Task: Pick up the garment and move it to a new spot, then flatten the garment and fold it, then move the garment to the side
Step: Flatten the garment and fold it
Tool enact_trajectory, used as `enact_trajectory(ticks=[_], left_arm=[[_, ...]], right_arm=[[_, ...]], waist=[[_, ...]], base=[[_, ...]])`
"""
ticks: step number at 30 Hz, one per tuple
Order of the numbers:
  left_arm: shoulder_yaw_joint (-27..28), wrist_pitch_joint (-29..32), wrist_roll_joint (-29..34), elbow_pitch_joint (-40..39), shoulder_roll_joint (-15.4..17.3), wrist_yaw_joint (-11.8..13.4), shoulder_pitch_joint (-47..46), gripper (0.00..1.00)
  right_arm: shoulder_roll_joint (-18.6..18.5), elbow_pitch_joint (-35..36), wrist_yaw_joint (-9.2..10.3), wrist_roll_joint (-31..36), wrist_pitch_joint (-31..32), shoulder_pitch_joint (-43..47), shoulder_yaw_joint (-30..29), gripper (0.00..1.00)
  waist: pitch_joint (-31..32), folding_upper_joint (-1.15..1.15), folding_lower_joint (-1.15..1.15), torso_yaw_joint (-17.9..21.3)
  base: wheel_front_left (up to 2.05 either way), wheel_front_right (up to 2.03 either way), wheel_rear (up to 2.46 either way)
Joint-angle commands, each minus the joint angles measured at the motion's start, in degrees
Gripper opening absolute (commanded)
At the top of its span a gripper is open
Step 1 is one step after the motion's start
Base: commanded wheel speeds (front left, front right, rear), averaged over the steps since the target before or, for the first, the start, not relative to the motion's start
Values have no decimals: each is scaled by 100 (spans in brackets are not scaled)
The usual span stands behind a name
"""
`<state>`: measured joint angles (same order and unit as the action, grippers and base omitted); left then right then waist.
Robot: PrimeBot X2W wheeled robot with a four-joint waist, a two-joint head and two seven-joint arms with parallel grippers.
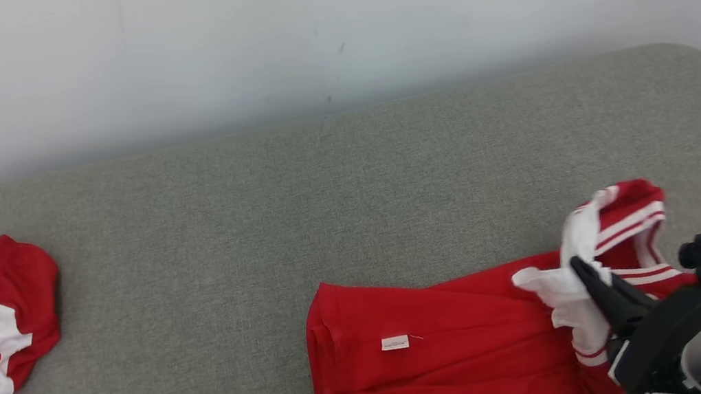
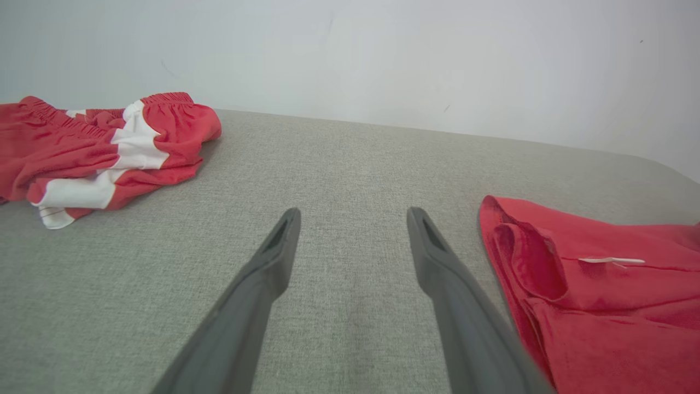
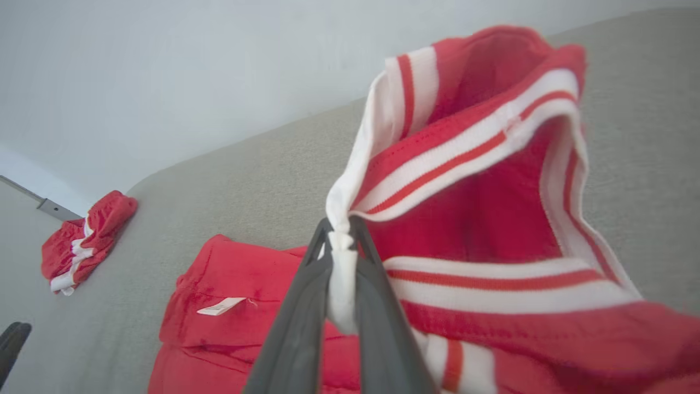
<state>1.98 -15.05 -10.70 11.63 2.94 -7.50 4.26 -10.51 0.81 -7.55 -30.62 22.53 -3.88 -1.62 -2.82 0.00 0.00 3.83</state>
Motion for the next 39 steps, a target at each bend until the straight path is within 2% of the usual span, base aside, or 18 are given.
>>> enact_trajectory(ticks=[1,8,14,24,36,37,38,39], left_arm=[[-17,-21,-85,18,-8,5,-70,100],[-45,-21,-145,69,-8,5,-90,100],[-145,-21,-191,127,-8,5,-218,100],[-352,-21,-257,231,-8,5,-473,100],[-404,-21,-296,310,-7,5,-514,100],[-406,-21,-293,315,-7,5,-512,100],[-410,-21,-290,321,-8,5,-510,100],[-412,-21,-290,331,-7,5,-504,100]], right_arm=[[213,357,15,-214,177,133,200,0],[535,769,15,-278,275,203,730,0],[698,620,15,-63,80,23,1279,0],[769,-450,15,126,-579,-392,1989,0],[772,-2248,15,-280,-1787,-1035,2663,0],[771,-2346,15,-329,-1853,-1097,2730,13],[772,-2418,15,-364,-1926,-1158,2807,49],[773,-2482,15,-400,-1992,-1202,2874,100]], waist=[[-30,0,0,-63],[-90,0,0,-218],[-197,0,0,-415],[-330,0,0,-753],[-354,0,0,-870],[-350,0,0,-872],[-346,0,0,-872],[-338,0,0,-869]], base=[[0,0,0],[0,0,0],[0,0,0],[0,0,0],[0,0,0],[0,0,0],[0,0,0],[0,0,0]])
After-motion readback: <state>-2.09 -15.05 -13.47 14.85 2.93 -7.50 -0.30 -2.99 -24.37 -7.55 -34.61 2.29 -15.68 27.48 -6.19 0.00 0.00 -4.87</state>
